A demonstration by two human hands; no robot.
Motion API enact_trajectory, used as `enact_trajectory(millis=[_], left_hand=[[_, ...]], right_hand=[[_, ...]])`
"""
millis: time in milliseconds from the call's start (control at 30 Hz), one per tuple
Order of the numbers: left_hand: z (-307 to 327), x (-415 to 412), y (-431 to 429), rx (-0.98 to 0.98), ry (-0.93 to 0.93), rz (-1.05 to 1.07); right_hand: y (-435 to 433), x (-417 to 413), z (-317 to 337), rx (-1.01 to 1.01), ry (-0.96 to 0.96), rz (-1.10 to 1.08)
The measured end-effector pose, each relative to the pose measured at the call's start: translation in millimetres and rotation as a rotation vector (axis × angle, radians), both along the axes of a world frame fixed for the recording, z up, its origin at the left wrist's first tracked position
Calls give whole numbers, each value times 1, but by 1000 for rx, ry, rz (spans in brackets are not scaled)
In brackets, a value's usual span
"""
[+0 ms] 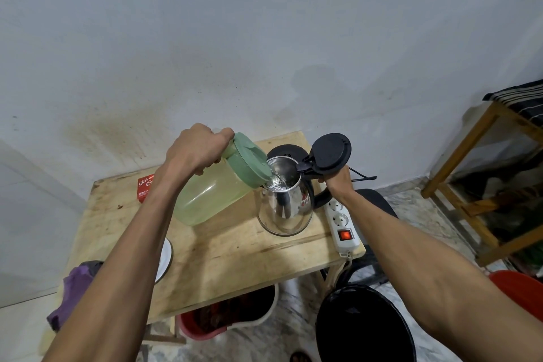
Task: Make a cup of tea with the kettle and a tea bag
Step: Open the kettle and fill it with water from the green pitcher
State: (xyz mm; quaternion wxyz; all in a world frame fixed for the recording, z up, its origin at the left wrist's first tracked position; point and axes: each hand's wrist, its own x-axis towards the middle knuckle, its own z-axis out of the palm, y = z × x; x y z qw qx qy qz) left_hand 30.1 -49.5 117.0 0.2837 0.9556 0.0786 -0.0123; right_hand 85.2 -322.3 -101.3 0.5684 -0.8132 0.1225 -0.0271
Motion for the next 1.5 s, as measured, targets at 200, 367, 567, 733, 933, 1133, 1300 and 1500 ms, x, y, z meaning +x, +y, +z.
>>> enact_trajectory(millis=[200, 367, 567, 733, 933, 1133, 1300, 1500], left_hand=[[-1, 1, -1, 6, -5, -10], [0, 1, 0, 6, -5, -10], [1, 1, 0, -5, -1, -9], [2, 1, -1, -3, -2, -12], [2, 0, -1, -14, 1, -15], [4, -1, -2, -7, -4, -9], [3, -2, -1, -10, -2, -7], [3, -3, -2, -35, 6, 3]], right_hand=[[-1, 1, -2, -7, -15, -1], [-1, 0, -1, -12, -17, 1], [1, -3, 5, -38, -30, -2], [1, -4, 7, -53, -30, 2], [2, -4, 8, -63, -8, -4], [2, -4, 7, -62, -5, 3], [2, -4, 8, -42, -7, 2], [2, -5, 8, -9, 3, 13]])
